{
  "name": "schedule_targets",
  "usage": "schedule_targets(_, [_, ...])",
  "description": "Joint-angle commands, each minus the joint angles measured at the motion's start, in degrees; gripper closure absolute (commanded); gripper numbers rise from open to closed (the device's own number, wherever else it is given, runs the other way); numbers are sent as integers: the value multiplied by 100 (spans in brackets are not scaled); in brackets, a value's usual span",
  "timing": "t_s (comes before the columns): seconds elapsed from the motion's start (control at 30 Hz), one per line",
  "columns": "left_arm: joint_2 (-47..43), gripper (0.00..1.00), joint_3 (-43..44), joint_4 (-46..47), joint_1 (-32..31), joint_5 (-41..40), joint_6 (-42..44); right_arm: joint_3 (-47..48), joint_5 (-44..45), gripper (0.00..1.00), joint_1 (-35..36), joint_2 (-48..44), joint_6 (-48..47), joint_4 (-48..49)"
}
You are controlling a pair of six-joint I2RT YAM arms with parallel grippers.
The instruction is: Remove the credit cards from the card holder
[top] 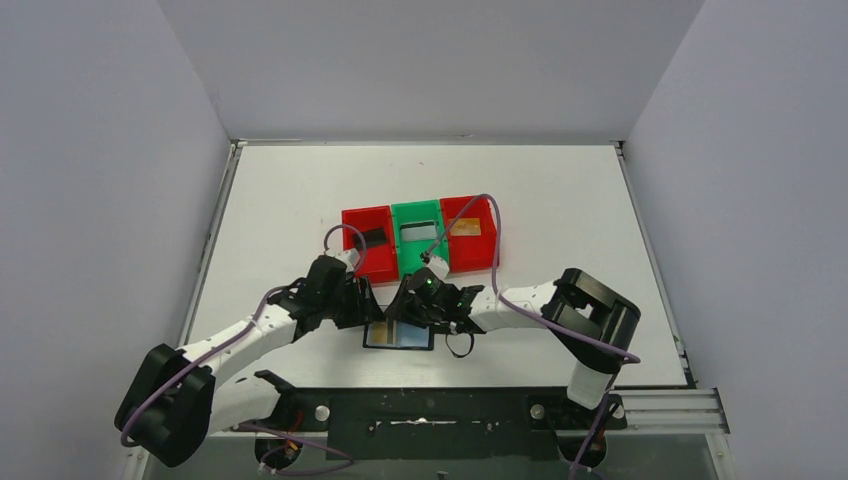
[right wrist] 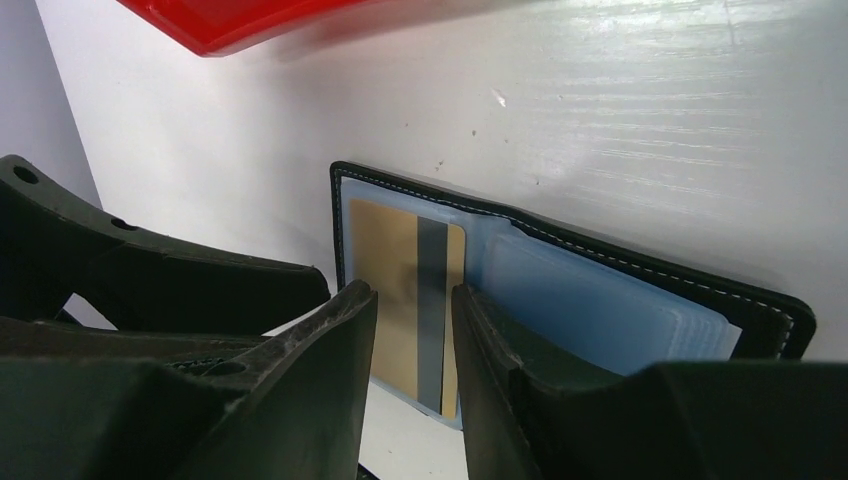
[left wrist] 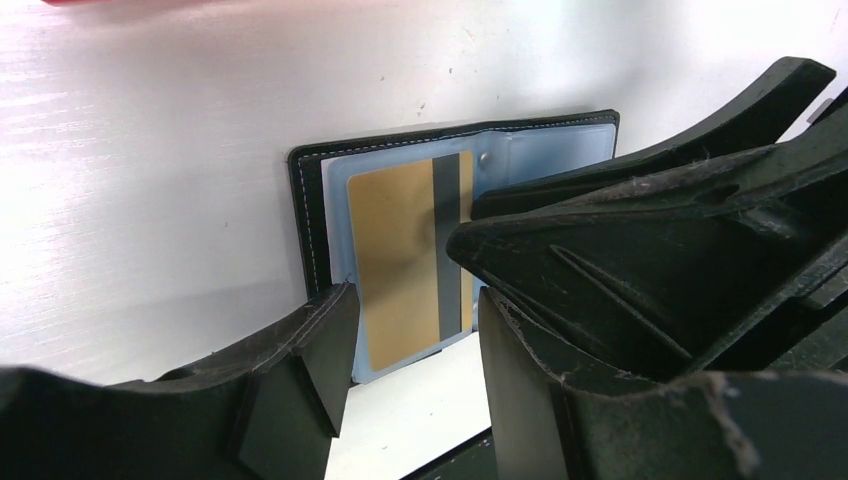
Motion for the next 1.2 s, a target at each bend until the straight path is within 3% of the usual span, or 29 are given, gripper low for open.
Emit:
schedule_targets(0.0, [-4,53,34,264,-15,101,-27,67,76,64,90,-124,88,58])
schedule_targets(0.27, [81,55,70,265,-22,145,18,191,451,65,244,-316,145,-578])
schedule_targets(0.43, [160,64,-17,429,-22,408,18,41,160,70,140,-224,191,-323])
schedule_targets(0.6, [263,67,-69,363,-34,499,47,298,436,68,221,-324,29,-760])
schedule_targets(0.9, [-152,66,-106,194,-75,148,-150,251,491,64,223,-701,-136,-796])
schedule_targets(1.17, [173,64,-140,411,-130,496,-81,152,293,66,287,-478,131,-887])
